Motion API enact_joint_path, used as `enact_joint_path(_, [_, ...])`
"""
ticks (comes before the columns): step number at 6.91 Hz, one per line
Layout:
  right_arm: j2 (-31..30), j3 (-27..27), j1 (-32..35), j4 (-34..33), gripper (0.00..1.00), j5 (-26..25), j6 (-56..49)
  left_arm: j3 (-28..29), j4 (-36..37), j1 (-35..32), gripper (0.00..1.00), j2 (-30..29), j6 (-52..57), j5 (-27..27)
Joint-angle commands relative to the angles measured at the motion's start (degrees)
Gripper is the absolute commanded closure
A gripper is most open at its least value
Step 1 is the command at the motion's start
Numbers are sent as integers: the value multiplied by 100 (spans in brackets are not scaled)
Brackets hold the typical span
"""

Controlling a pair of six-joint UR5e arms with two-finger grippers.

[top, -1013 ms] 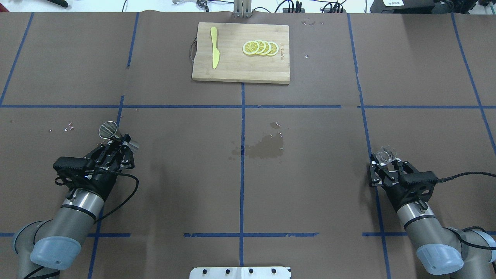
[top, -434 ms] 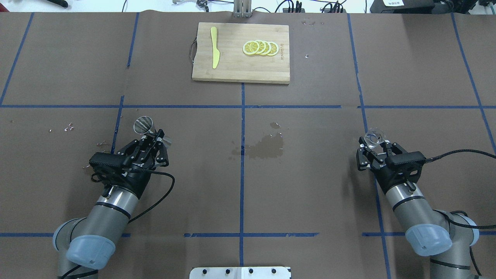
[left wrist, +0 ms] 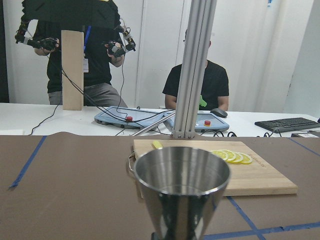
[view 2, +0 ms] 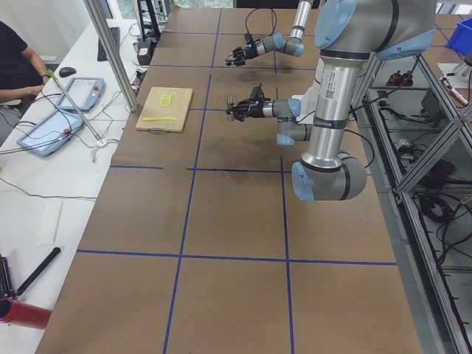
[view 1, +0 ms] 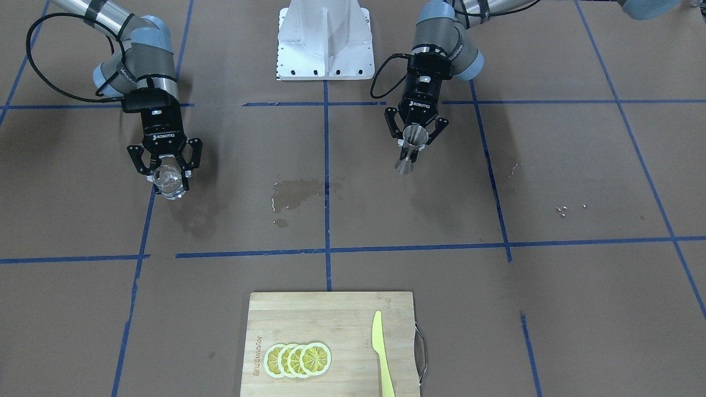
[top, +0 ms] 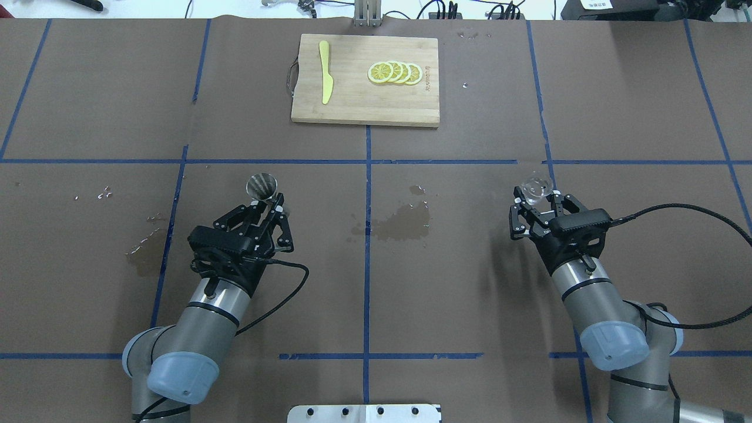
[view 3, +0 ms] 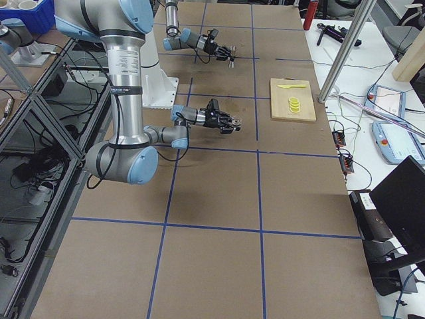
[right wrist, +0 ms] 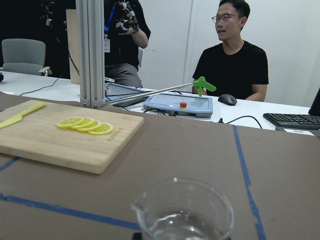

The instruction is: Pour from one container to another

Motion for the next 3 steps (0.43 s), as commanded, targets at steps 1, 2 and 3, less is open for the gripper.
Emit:
enact_joint_path(1, [877, 49, 112, -785, 100, 117, -96, 521, 277, 3, 100, -639, 244, -2])
enact_joint_path(2, [1169, 198, 113, -1182, 100, 248, -114, 558, 314, 12, 100, -746, 237, -20])
enact_joint_path(3, [1302, 643, 121, -2038, 100, 423, -123, 741, 306, 21, 100, -930, 176, -20])
